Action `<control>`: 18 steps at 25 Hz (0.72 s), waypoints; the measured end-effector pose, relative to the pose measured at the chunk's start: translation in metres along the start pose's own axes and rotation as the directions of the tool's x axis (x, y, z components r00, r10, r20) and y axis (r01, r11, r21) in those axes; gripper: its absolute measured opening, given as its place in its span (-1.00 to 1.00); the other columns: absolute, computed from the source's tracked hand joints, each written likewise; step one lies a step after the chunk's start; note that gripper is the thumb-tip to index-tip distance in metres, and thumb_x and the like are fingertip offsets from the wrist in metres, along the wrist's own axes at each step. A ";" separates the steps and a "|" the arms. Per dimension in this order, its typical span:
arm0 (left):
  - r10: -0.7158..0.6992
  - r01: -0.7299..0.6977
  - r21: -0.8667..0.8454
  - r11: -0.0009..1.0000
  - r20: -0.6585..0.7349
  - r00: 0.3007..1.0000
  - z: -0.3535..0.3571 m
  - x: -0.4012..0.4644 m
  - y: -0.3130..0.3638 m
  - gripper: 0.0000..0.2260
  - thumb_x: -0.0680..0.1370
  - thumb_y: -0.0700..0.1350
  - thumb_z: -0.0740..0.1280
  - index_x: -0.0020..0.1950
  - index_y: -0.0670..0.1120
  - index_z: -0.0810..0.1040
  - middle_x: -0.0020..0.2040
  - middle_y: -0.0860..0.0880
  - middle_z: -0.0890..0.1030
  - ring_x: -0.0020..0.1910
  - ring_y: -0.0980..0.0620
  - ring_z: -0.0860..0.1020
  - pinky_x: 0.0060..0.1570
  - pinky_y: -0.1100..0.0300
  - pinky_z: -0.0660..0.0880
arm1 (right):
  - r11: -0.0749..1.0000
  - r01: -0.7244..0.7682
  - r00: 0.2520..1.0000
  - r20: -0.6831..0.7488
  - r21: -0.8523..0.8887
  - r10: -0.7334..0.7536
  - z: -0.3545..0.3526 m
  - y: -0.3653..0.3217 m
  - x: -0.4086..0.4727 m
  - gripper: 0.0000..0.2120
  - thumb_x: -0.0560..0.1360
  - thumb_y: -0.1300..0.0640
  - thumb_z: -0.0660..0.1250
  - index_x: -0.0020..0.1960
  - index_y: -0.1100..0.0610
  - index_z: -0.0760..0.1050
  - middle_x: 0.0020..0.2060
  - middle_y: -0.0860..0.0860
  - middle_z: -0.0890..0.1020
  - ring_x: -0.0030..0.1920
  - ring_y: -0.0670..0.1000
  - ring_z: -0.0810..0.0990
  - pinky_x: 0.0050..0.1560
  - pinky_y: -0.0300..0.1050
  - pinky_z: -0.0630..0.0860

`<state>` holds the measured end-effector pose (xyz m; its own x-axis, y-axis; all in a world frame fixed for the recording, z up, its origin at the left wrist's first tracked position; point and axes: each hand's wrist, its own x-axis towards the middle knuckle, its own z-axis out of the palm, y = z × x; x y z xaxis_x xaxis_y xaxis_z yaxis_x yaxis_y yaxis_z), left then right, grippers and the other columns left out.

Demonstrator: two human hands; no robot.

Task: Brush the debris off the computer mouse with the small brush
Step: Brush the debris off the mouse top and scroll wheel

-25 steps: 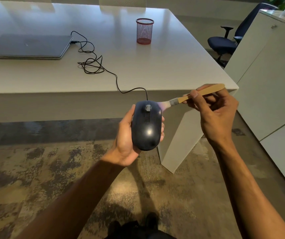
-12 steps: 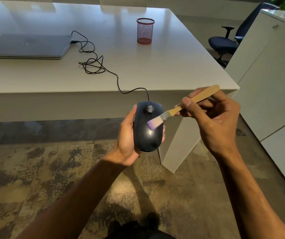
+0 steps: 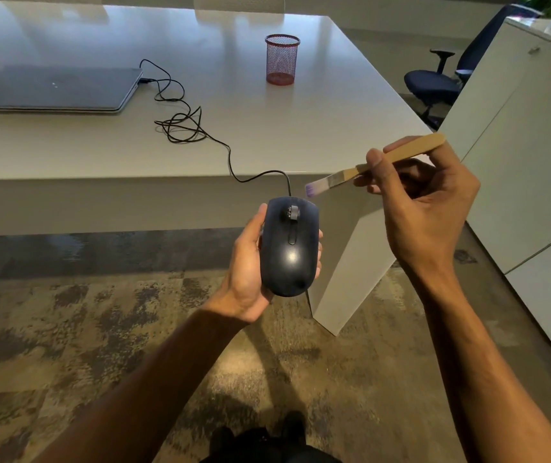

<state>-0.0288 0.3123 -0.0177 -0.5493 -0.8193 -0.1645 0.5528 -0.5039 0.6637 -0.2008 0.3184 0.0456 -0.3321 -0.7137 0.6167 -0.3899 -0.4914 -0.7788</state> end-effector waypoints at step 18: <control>0.005 -0.005 0.014 1.000 -0.018 1.000 0.000 0.001 -0.002 -0.40 0.65 0.20 -0.03 0.30 -0.29 0.43 -0.06 -0.16 0.60 -0.20 -0.01 0.61 -0.22 0.12 0.59 | 1.000 -0.023 0.990 0.139 0.021 0.020 0.004 0.002 0.008 -0.85 0.53 0.17 0.45 0.03 0.22 0.56 -0.23 -0.01 0.71 -0.23 -0.04 0.75 -0.09 -0.12 0.70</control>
<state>-0.0307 0.3129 -0.0190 -0.5350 -0.8268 -0.1740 0.5469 -0.4958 0.6746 -0.2010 0.3100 0.0486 -0.2170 -0.7858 0.5792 -0.3640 -0.4854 -0.7949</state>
